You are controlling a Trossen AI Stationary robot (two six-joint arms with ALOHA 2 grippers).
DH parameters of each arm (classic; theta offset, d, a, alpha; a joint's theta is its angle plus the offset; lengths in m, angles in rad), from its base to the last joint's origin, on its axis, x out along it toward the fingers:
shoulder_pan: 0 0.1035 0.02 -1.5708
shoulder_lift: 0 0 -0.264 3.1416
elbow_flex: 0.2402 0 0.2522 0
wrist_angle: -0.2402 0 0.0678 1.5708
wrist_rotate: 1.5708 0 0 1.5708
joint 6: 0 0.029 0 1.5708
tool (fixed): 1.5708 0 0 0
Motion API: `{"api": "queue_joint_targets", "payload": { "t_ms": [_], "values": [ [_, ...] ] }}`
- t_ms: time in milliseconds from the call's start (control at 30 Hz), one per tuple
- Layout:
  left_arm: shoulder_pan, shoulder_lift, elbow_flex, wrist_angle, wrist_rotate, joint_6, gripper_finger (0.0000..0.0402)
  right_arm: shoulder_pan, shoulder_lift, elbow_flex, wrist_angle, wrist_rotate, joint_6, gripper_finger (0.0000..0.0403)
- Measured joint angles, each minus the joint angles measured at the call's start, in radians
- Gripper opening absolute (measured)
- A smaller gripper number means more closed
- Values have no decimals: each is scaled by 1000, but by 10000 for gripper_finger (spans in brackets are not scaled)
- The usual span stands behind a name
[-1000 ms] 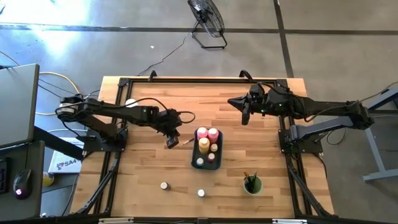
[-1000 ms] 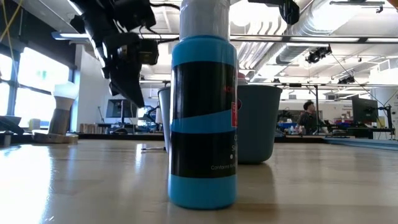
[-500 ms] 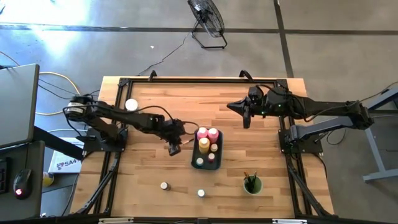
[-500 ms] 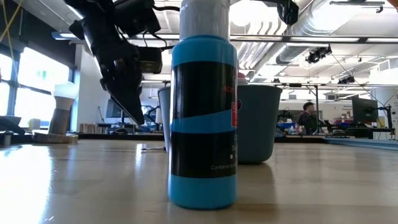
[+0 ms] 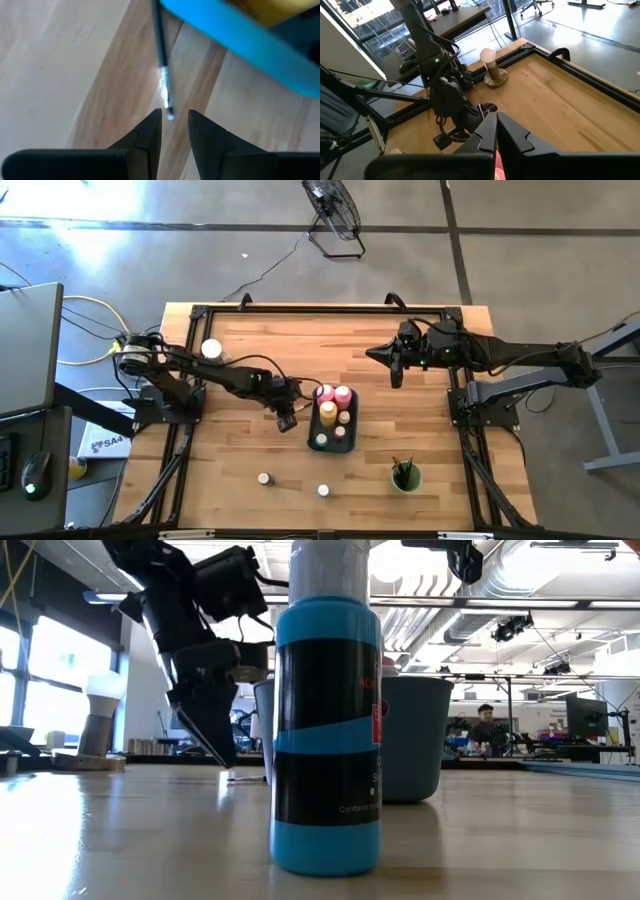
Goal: Pick & Place Paint Supplies
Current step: Put the black and silver paint brush into the green cup
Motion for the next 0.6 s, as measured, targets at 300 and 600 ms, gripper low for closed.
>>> {"api": "queue_joint_targets", "payload": {
  "t_ms": [300, 600],
  "values": [
    [0, 10, 0, 35, 6, -31, 92, 0, 0, 0, -1, 1, 1, 4],
    [-34, 10, 29, 29, -42, -59, 92, 0, 0, 0, -1, 1, 1, 4]
  ]
}}
